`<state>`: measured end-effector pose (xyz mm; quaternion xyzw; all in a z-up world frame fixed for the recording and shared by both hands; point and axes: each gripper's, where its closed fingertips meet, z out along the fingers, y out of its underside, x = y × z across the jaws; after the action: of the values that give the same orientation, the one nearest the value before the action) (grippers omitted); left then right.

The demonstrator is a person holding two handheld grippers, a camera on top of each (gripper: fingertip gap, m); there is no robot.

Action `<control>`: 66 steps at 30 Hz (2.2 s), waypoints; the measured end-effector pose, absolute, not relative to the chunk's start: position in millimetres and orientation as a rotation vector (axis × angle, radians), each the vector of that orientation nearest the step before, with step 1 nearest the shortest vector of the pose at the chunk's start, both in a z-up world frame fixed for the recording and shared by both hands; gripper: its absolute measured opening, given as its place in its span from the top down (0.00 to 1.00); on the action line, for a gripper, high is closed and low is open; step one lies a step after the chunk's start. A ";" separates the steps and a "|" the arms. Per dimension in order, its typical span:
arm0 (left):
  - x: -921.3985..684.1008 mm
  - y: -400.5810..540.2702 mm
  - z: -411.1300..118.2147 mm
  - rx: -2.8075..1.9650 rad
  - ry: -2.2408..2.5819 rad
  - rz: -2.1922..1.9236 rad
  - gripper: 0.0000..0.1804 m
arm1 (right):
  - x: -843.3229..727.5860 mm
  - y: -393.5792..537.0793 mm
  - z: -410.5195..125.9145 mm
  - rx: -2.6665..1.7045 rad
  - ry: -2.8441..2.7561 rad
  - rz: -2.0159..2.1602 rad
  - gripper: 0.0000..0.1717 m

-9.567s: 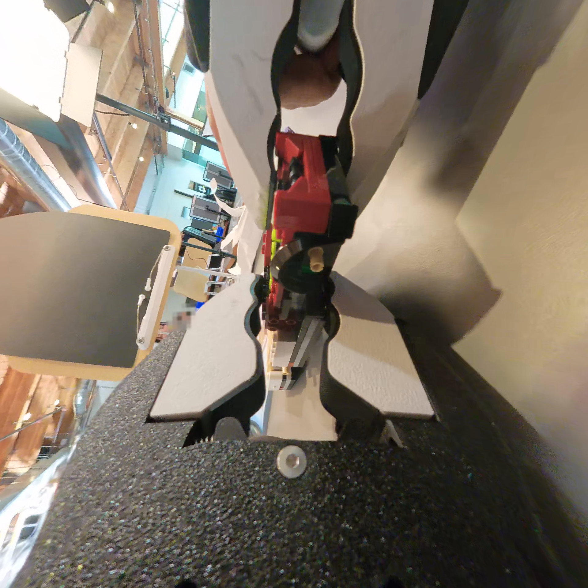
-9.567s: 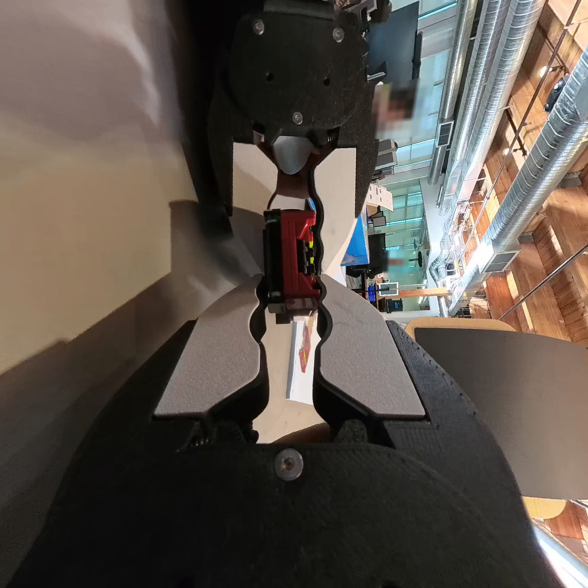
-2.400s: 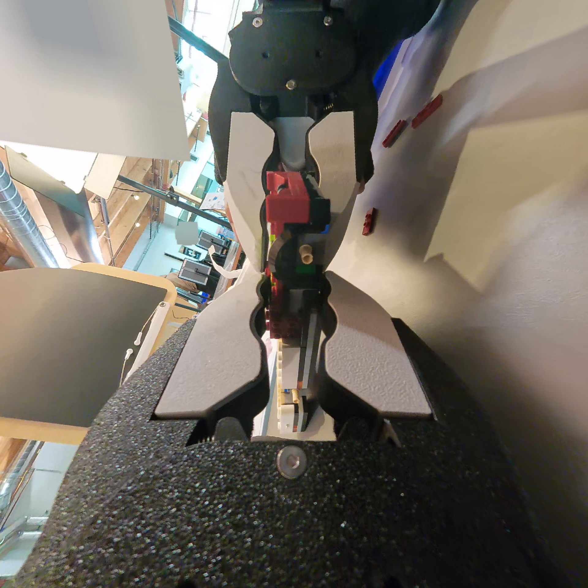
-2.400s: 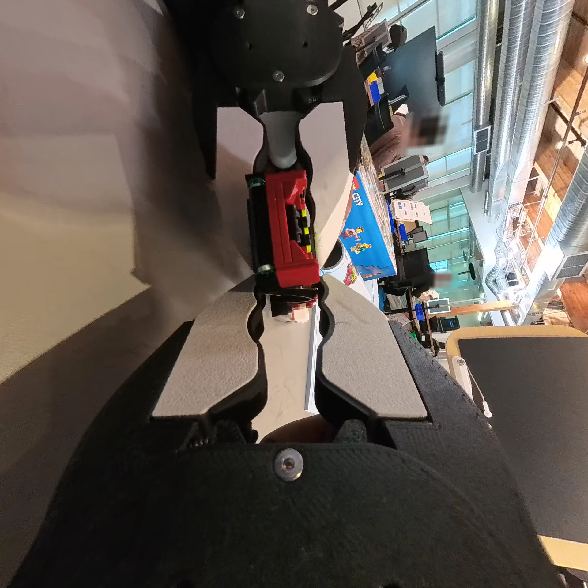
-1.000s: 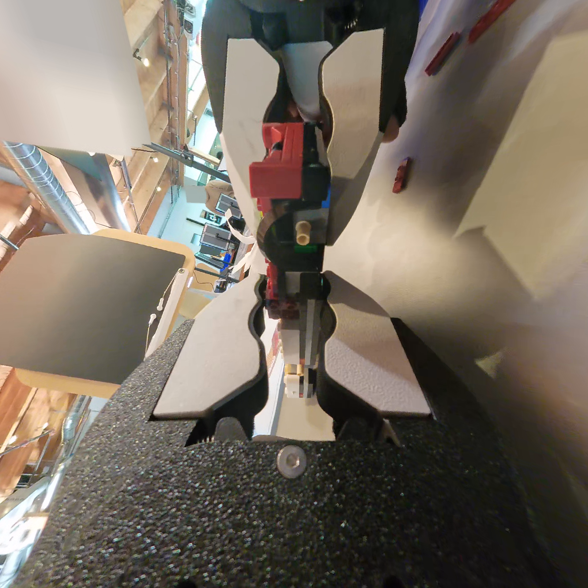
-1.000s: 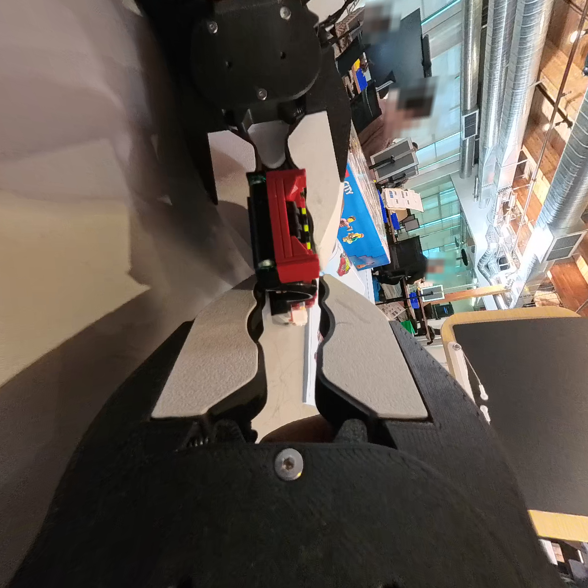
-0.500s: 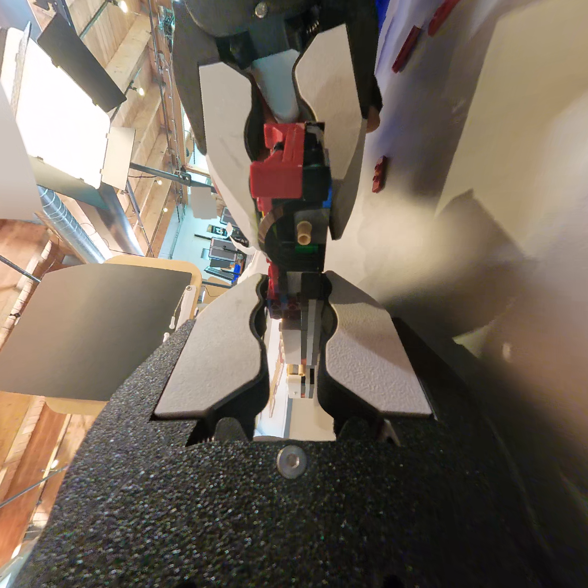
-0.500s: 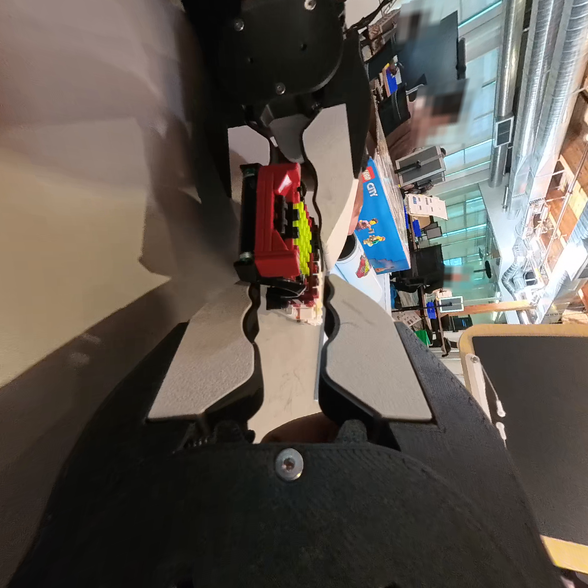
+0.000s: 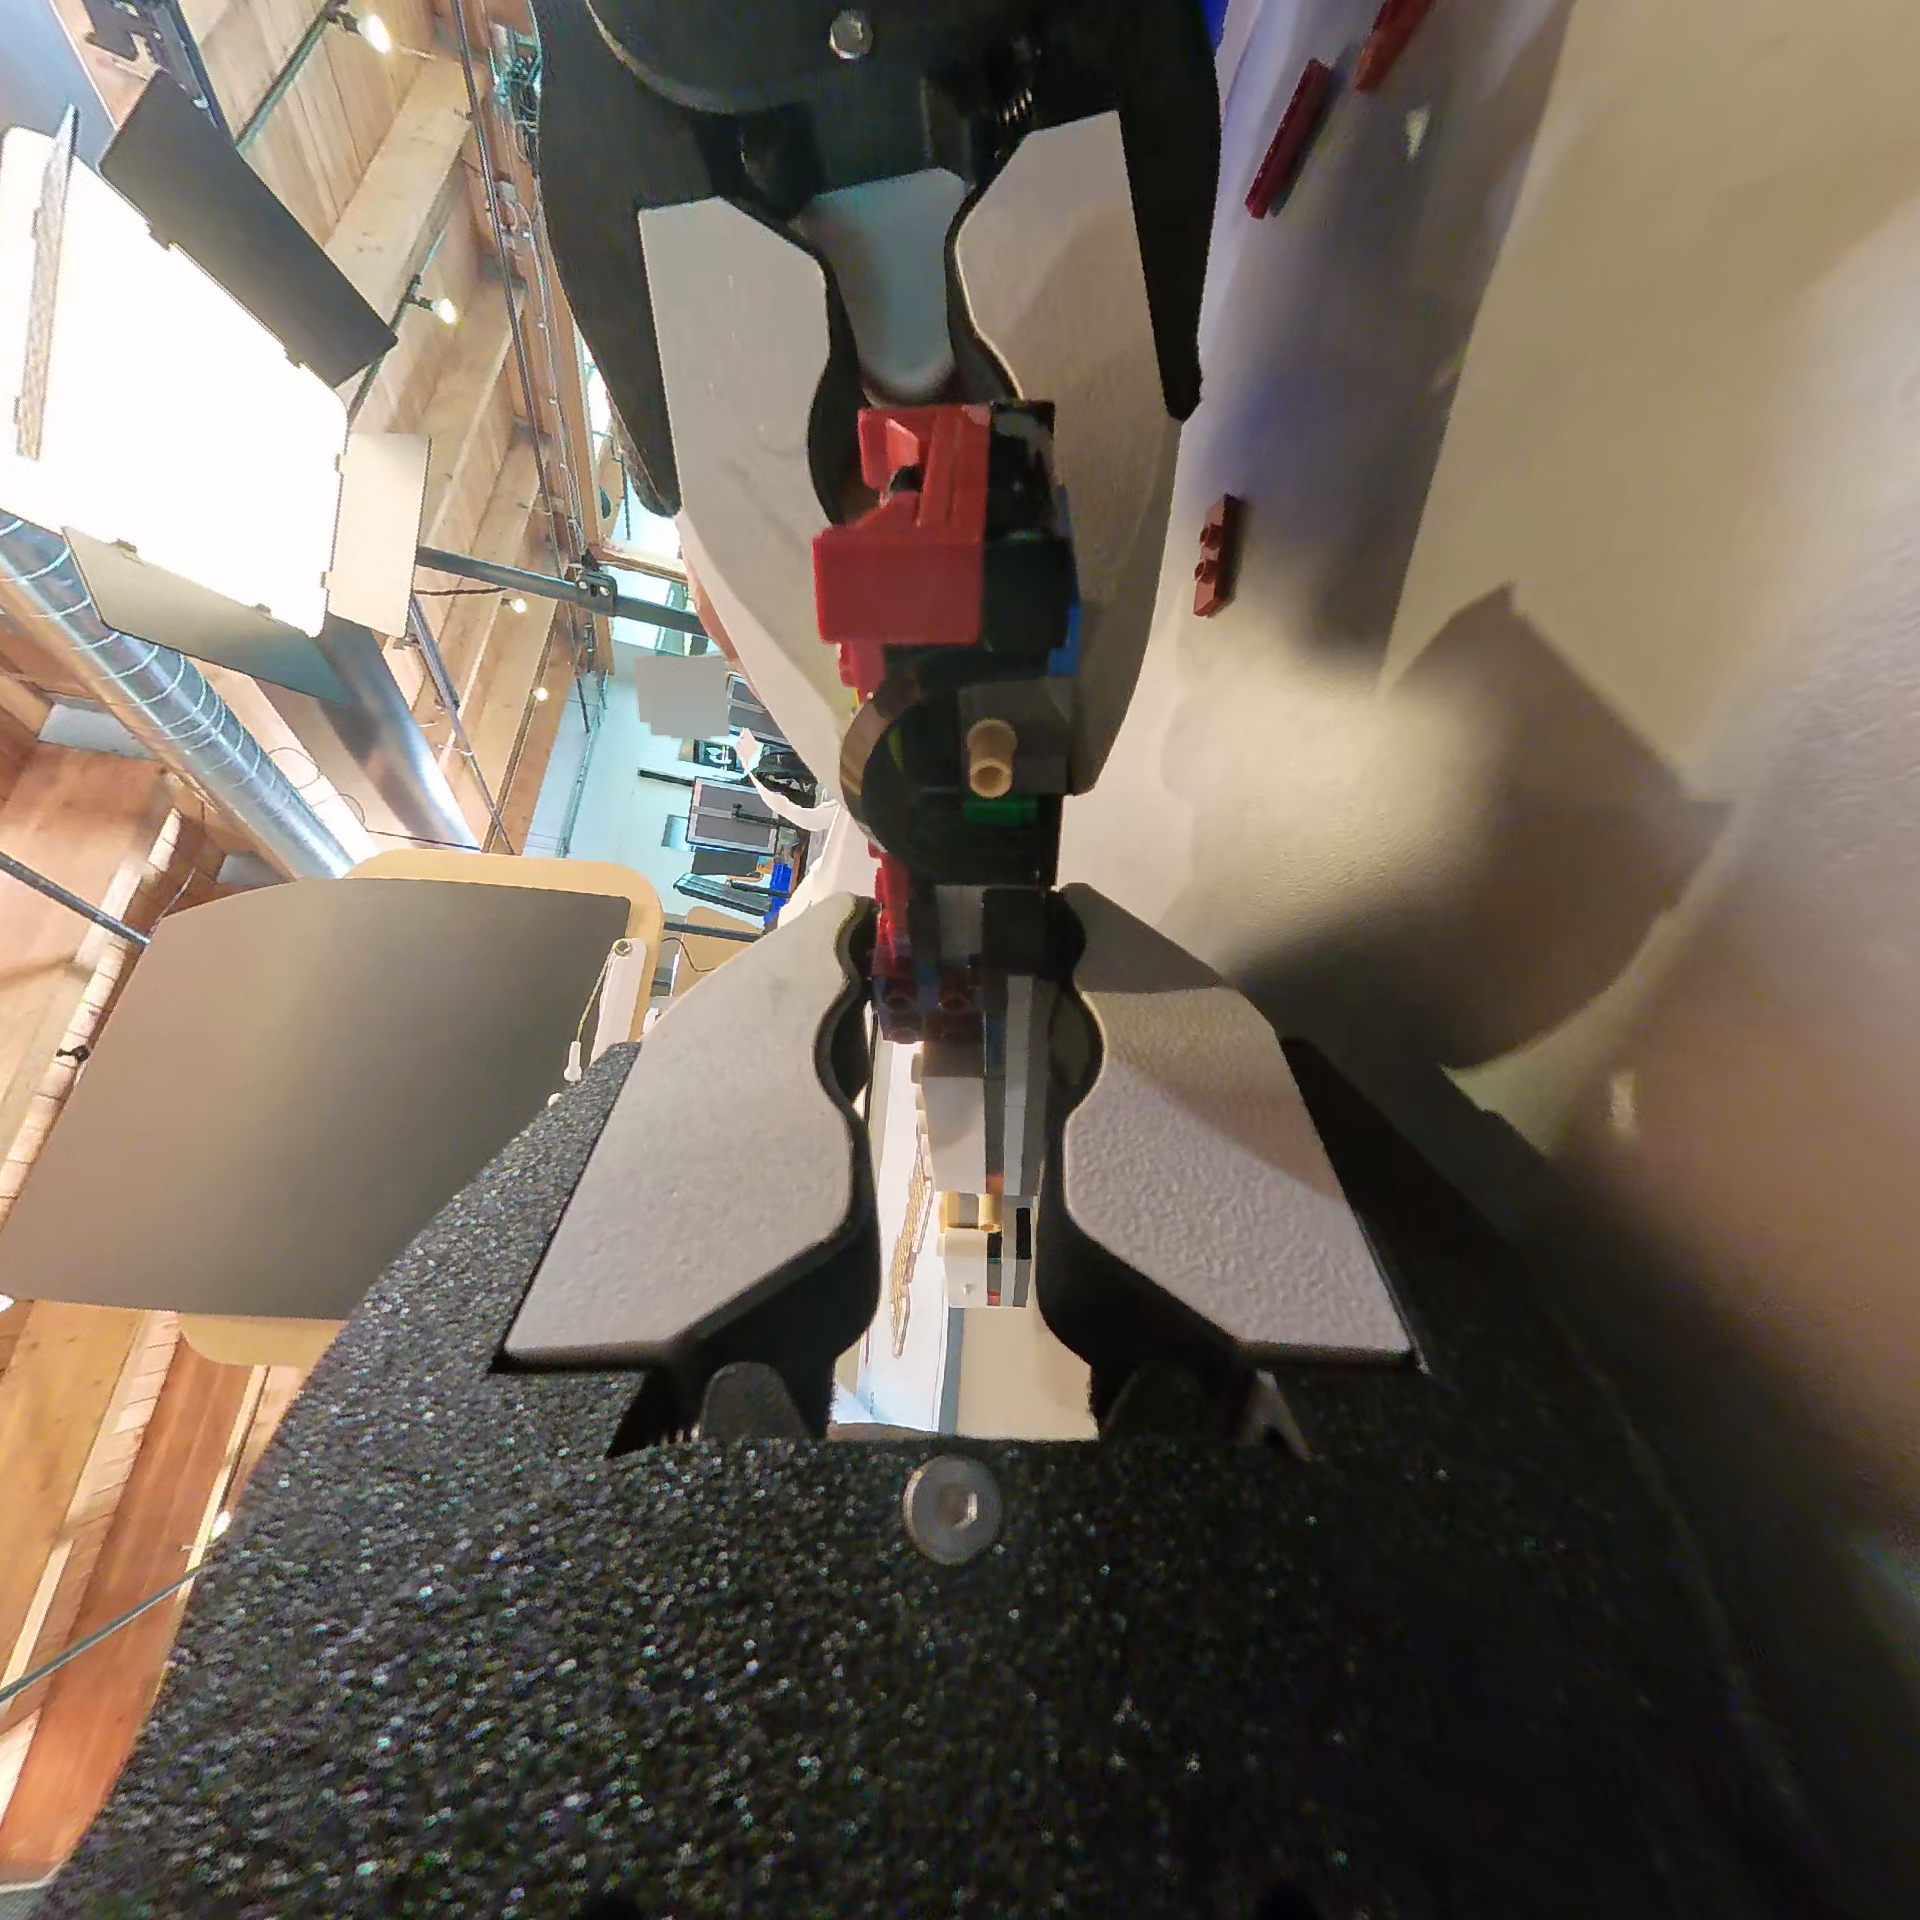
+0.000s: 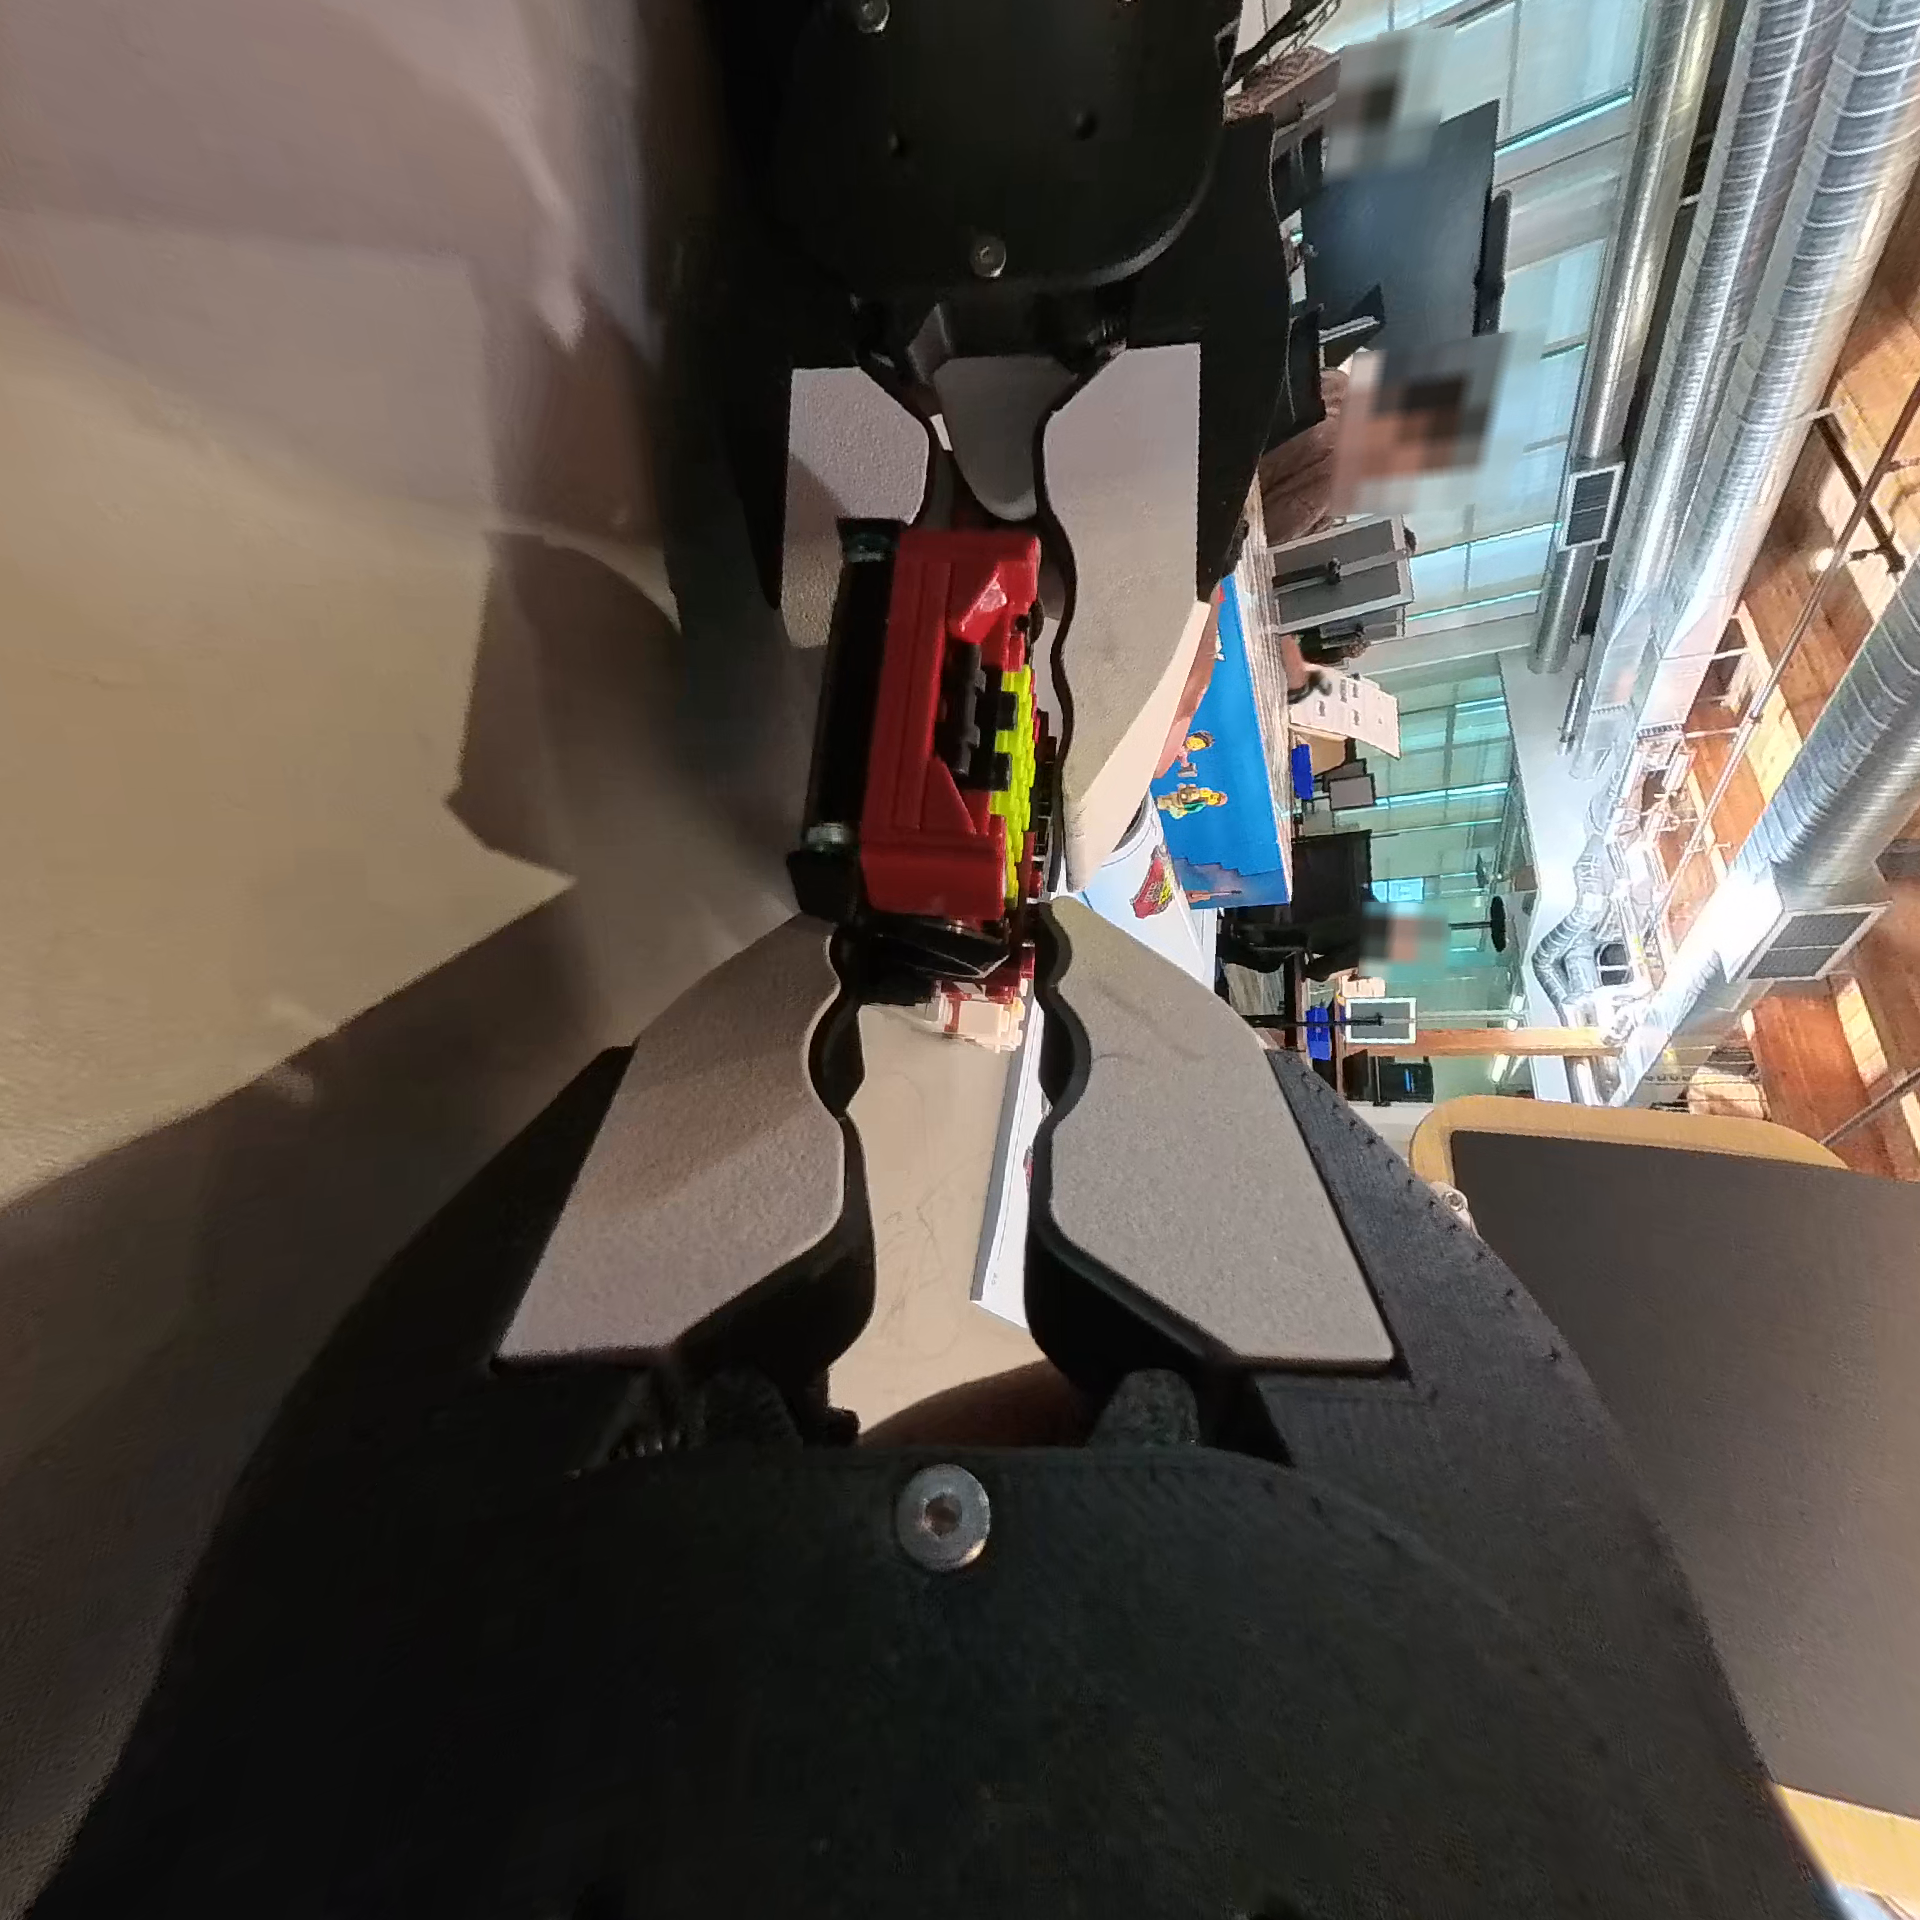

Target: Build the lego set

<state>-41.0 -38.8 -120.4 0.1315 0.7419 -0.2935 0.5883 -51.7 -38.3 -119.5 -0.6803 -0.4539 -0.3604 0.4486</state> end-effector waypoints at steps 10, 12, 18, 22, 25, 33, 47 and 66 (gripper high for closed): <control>-42.5 -43.2 -121.6 0.336 1.721 -0.663 0.82 | -56.2 -41.3 -119.4 -1.679 -1.143 -0.894 0.77; -44.9 -45.8 -121.8 0.358 1.715 -0.664 0.82 | -60.2 -42.3 -122.3 -1.681 -1.170 -0.877 0.79; -45.6 -48.0 -124.3 0.379 1.716 -0.634 0.82 | -60.8 -43.6 -125.8 -1.680 -1.214 -0.902 0.80; -42.0 -47.2 -122.2 0.364 1.699 -0.620 0.82 | -56.9 -42.6 -123.5 -1.686 -1.157 -0.945 0.80; -38.6 -44.0 -118.4 0.338 1.684 -0.609 0.82 | -49.7 -44.5 -115.8 -1.708 -1.068 -0.962 0.73; -31.8 -37.8 -122.8 0.315 1.689 -0.535 0.82 | -49.5 -54.1 -121.4 -1.795 -1.052 -0.893 0.69; -16.3 -33.9 -115.6 0.170 1.675 -0.447 0.82 | -50.3 -33.9 -119.2 -1.744 -1.034 -1.216 0.71; -16.5 -27.9 -121.2 0.058 1.772 -0.626 0.73 | -47.4 -36.9 -107.2 -1.644 -1.001 -1.226 0.83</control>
<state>-16.5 -27.9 -121.2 0.0248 0.7611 -0.2688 0.5898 -47.4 -36.9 -107.2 -0.6547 -0.3988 -0.4885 0.4167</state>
